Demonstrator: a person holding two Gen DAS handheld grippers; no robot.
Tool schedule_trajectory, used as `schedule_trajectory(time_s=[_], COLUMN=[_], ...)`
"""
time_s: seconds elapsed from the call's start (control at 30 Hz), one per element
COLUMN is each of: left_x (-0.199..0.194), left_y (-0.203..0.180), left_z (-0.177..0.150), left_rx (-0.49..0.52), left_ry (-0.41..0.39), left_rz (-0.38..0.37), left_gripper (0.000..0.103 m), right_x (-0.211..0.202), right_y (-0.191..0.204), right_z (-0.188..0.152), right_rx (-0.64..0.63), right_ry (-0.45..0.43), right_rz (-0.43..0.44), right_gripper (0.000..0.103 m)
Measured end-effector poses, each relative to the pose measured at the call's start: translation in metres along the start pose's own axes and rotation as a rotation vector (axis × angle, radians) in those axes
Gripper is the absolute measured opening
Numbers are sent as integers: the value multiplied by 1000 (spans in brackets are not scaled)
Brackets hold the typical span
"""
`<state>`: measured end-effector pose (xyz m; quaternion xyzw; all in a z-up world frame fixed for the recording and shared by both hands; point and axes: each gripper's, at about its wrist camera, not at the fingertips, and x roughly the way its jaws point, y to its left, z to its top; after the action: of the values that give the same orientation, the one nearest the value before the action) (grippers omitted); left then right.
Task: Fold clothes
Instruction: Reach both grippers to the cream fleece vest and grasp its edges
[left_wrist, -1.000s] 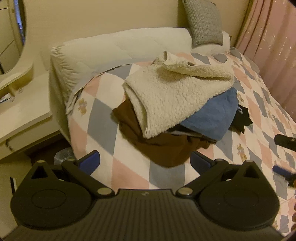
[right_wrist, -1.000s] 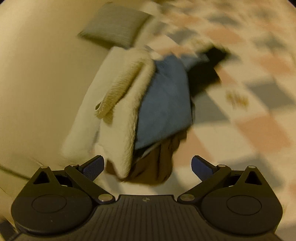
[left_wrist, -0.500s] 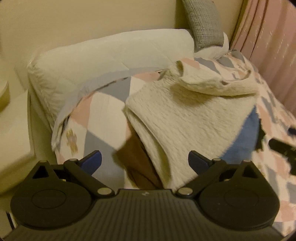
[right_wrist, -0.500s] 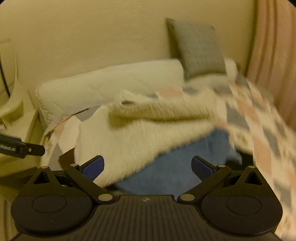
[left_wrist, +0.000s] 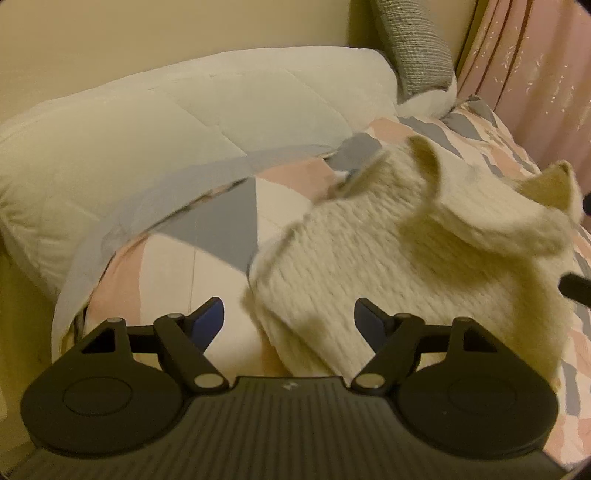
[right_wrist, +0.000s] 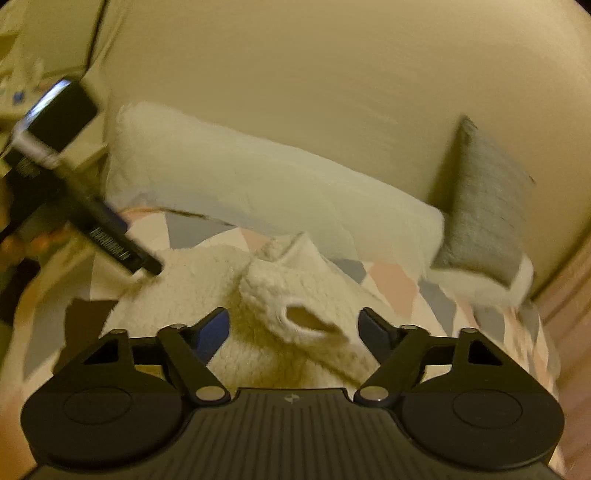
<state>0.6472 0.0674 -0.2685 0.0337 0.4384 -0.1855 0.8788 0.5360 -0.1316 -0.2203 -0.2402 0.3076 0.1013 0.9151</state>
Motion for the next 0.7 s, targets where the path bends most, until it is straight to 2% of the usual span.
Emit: schedule_trajectory(time_s=[0.17, 0.23, 0.3, 0.37, 0.43, 0.47, 0.53, 0.6, 0.7], left_x=[40, 54, 60, 60, 56, 48, 30, -3, -63], left_y=[8, 11, 12, 8, 2, -2, -8, -11, -20], left_z=[13, 13, 12, 11, 9, 8, 5, 0, -15], left_rx=[27, 27, 14, 19, 32, 58, 85, 73, 71], left_ry=[20, 36, 41, 41, 42, 29, 1, -40, -106], left_rz=[-2, -21, -62, -94, -109, -88, -65, -88, -133], left_gripper=[77, 78, 75, 49, 22, 12, 10, 6, 6], right_x=[28, 36, 41, 35, 24, 15, -9, -38, -85], right_y=[7, 7, 3, -4, -15, -20, -33, -46, -66], right_z=[1, 0, -2, -5, -6, -7, -13, -20, -41], right_rx=[-99, -105, -99, -70, -16, 18, 96, 180, 313], right_ry=[29, 41, 53, 52, 29, 15, -12, -38, -60], right_rz=[-2, 1, 3, -3, -15, -24, -57, -96, -141], right_gripper=[67, 55, 24, 12, 11, 10, 10, 10, 10])
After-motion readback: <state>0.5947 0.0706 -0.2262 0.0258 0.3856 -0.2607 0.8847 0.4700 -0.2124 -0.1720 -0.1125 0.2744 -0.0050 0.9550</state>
